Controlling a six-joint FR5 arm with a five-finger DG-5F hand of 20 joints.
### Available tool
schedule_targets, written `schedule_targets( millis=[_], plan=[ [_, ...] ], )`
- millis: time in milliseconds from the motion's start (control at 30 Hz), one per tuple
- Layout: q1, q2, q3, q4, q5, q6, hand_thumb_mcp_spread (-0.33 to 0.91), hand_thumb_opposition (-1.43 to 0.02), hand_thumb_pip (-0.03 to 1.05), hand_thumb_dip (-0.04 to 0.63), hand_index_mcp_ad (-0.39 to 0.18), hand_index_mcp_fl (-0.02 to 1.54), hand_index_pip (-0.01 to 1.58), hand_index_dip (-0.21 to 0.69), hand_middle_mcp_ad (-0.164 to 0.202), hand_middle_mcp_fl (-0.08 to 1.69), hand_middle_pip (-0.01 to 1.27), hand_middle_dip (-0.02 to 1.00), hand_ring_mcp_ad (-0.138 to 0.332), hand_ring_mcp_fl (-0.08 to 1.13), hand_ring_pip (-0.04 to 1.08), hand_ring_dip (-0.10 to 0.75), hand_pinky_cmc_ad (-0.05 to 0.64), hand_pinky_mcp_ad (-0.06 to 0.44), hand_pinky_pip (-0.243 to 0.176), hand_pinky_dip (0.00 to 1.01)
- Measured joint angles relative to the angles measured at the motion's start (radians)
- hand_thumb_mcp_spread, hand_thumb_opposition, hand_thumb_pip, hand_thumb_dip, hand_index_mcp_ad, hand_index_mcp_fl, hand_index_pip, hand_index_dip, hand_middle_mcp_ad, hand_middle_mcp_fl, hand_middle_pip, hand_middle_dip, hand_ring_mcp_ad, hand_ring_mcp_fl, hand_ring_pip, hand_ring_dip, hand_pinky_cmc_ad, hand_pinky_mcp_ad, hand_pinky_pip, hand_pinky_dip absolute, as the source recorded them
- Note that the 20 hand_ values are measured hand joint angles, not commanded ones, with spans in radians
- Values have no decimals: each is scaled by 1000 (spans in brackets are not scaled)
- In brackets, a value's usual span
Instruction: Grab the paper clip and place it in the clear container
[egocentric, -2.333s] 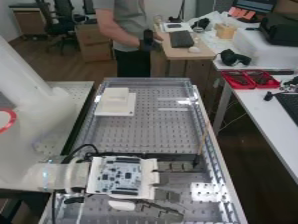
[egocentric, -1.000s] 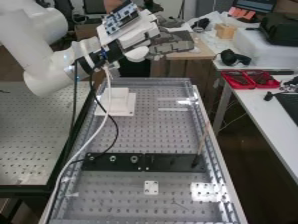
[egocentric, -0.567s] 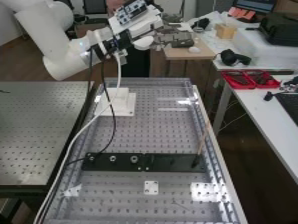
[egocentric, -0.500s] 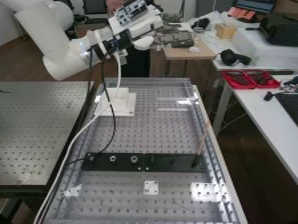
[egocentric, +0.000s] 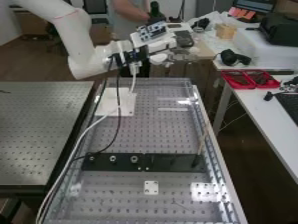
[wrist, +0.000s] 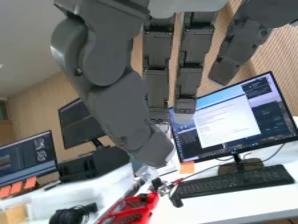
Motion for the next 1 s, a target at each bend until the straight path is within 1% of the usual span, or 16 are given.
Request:
schedule_targets(
  millis=[133, 167, 267, 300, 333, 367, 500, 600, 633, 700, 733, 800, 833, 867, 900, 1000],
  plan=[
    [21, -30, 27, -32, 57, -39, 735, -1107, 672, 297, -187, 520, 199, -187, -33, 864, 852, 682, 38, 593, 237, 504, 494, 243, 66, 195],
    [24, -33, 29, -35, 64, -44, 738, -1107, 672, 297, -187, 520, 199, -188, -33, 864, 852, 682, 38, 588, 227, 494, 494, 243, 66, 195],
    [38, -47, 42, -50, 106, -75, 738, -1108, 672, 297, -188, 520, 199, -187, -35, 860, 852, 682, 40, 559, 265, 489, 494, 243, 66, 195],
    [46, -54, 48, -53, 128, -89, 738, -1108, 672, 297, -188, 520, 195, -187, -35, 864, 853, 682, 40, 565, 278, 482, 494, 243, 66, 195],
    [53, -59, 52, -55, 148, -101, 738, -1108, 672, 297, -187, 520, 195, -187, -37, 860, 857, 681, 37, 543, 298, 471, 494, 243, 66, 197],
    [60, -64, 55, -56, 163, -108, 738, -1108, 672, 297, -187, 520, 195, -187, -37, 860, 860, 670, 40, 545, 291, 456, 494, 243, 66, 206],
    [89, -84, 68, -58, 217, -127, 737, -1112, 672, 297, -187, 518, 182, -187, -35, 860, 871, 653, 37, 529, 367, 440, 490, 241, 66, 278],
    [100, -93, 72, -64, 232, -133, 723, -1124, 682, 300, -187, 520, 182, -187, -35, 866, 881, 649, 40, 525, 387, 422, 494, 241, 63, 354],
    [103, -95, 73, -67, 237, -136, 723, -1124, 682, 300, -187, 520, 182, -187, -28, 866, 881, 649, 37, 522, 391, 407, 494, 241, 63, 367],
    [108, -99, 75, -72, 243, -141, 723, -1126, 682, 297, -187, 524, 178, -187, -24, 855, 883, 627, 35, 499, 426, 407, 494, 241, 61, 396],
    [111, -103, 76, -75, 248, -143, 724, -1127, 682, 297, -187, 524, 176, -187, -24, 855, 881, 625, 35, 497, 438, 398, 494, 239, 51, 414],
    [116, -109, 79, -78, 254, -148, 710, -1129, 682, 297, -187, 524, 176, -187, -26, 859, 881, 625, 35, 497, 435, 377, 494, 243, 49, 463],
    [119, -114, 81, -79, 259, -152, 709, -1129, 682, 297, -187, 524, 176, -187, -26, 859, 881, 625, 35, 501, 442, 377, 494, 239, 35, 471],
    [121, -116, 82, -79, 261, -154, 709, -1129, 682, 297, -187, 524, 176, -187, -26, 857, 881, 625, 31, 503, 447, 374, 490, 243, 35, 492],
    [124, -122, 83, -79, 267, -156, 707, -1129, 682, 297, -187, 524, 176, -187, -26, 855, 888, 627, 30, 501, 433, 363, 490, 243, 24, 497],
    [133, -138, 89, -80, 280, -154, 703, -1126, 695, 297, -187, 525, 176, -188, -28, 860, 897, 620, 49, 492, 485, 360, 490, 243, 21, 527]
  ],
)
